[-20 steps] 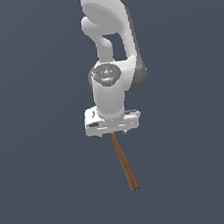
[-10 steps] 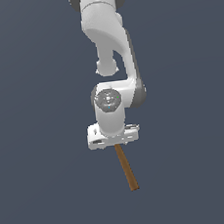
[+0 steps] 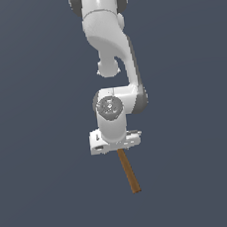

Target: Pick up the object and move it to a goal position.

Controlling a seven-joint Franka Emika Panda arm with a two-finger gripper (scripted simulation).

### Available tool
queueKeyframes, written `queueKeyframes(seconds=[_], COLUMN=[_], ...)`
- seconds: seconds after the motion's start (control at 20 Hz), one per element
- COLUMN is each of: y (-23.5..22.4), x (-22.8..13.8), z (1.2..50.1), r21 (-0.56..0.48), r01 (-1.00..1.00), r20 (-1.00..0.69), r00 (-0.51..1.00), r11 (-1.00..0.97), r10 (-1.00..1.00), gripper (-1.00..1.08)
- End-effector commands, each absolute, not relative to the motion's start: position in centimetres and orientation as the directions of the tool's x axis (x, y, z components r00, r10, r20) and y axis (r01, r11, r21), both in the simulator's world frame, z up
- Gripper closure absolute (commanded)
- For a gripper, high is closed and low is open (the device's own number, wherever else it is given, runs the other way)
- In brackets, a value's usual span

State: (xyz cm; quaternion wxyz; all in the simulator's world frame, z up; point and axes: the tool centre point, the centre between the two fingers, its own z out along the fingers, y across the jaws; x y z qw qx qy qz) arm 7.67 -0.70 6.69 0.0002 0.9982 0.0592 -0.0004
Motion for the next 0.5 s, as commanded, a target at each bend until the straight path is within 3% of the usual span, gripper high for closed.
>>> queueKeyframes(seconds=[0.0,0.45], y=[-0.7,-0.7], x=[7.7,7.6], z=[6.4,2.3], r21=[0.000,0.000], r01=[0.118,0.119], r20=[-0.001,0.000], r00=[0.993,0.993], r11=[-0.993,-0.993], r10=[0.118,0.119], gripper=[-0.92,-0.92])
